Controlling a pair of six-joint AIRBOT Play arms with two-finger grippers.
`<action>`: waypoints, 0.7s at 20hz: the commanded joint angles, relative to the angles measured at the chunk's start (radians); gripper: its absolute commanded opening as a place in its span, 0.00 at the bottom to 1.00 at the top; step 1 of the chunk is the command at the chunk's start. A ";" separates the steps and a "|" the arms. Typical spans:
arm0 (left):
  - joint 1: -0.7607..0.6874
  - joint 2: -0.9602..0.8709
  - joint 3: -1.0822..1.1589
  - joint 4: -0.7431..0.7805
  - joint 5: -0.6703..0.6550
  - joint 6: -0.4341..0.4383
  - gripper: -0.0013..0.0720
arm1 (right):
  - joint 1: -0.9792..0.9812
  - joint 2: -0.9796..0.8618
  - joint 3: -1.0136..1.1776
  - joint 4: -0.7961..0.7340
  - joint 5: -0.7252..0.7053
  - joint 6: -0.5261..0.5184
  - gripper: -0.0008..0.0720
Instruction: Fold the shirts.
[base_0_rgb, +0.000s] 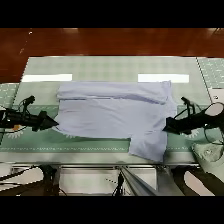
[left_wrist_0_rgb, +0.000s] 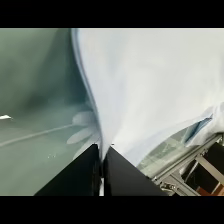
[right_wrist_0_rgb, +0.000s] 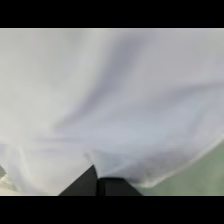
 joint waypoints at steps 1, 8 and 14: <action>0.000 0.001 0.135 -0.055 -0.033 0.000 0.05 | 0.009 0.046 0.192 0.045 -0.080 -0.048 0.05; -0.153 -0.005 0.295 -0.290 0.278 -0.004 0.05 | 0.054 -0.226 0.386 0.185 -0.401 -0.048 0.05; -0.218 -0.143 0.389 -0.290 0.459 -0.068 0.05 | 0.079 -0.504 0.604 0.201 -0.502 -0.033 0.05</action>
